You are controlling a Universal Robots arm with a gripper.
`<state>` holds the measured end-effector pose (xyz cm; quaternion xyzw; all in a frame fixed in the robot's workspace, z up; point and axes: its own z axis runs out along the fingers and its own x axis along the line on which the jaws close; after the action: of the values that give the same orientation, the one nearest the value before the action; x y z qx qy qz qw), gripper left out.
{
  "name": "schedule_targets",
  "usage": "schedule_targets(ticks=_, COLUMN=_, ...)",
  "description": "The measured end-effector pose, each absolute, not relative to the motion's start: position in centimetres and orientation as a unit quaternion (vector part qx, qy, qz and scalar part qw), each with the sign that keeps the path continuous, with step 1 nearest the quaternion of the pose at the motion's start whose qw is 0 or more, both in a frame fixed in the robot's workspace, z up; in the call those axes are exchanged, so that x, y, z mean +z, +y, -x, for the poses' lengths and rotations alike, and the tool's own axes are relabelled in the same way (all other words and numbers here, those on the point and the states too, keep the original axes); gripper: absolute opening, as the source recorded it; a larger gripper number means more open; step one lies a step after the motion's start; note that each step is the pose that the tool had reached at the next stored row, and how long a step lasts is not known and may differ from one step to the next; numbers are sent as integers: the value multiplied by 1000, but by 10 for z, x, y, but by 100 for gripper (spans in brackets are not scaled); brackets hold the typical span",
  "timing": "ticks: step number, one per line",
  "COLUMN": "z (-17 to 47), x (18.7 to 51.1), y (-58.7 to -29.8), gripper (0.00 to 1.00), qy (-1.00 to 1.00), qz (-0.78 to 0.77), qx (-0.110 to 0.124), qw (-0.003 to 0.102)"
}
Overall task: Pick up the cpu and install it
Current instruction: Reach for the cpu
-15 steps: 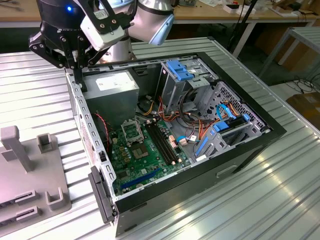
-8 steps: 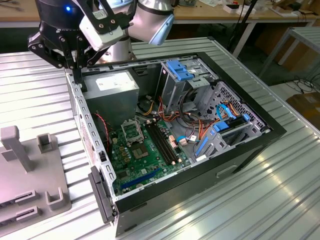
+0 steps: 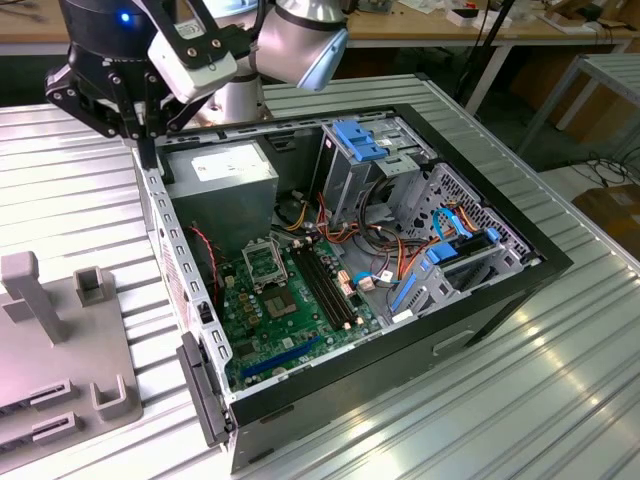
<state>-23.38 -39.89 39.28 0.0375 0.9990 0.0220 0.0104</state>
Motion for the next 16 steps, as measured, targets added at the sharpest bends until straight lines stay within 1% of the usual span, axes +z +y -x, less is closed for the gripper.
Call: schedule_targets(ticks=16, z=251, x=393, y=-399, gripper=11, qy=999, qz=-37, qx=22, qw=10)
